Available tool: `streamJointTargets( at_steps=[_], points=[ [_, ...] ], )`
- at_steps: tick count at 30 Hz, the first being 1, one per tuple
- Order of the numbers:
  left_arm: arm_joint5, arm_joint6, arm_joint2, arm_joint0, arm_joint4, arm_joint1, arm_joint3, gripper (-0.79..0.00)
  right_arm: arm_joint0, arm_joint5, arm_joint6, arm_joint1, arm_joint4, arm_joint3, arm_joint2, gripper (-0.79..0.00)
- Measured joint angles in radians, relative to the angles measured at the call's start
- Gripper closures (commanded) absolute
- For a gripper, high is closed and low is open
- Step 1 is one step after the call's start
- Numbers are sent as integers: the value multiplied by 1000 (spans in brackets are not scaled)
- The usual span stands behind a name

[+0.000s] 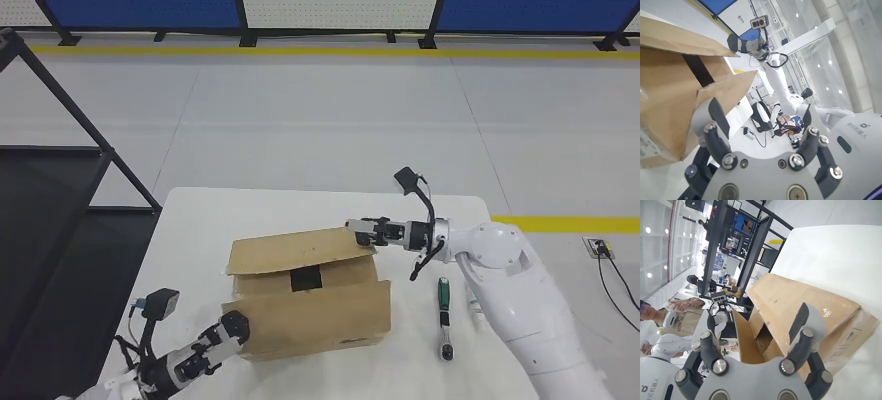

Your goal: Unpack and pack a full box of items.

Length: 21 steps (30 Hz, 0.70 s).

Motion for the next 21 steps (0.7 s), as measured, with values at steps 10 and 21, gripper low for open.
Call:
streamJointTargets(
  at_steps=[10,21],
  points=[
    [109,160,108,-81,209,-17,-2,-785,-5,84,81,3,165,49,28,-785],
    [144,198,166,-133,277,-27,23,-785,-38,99,190,14,261,74,46,-785]
  ],
)
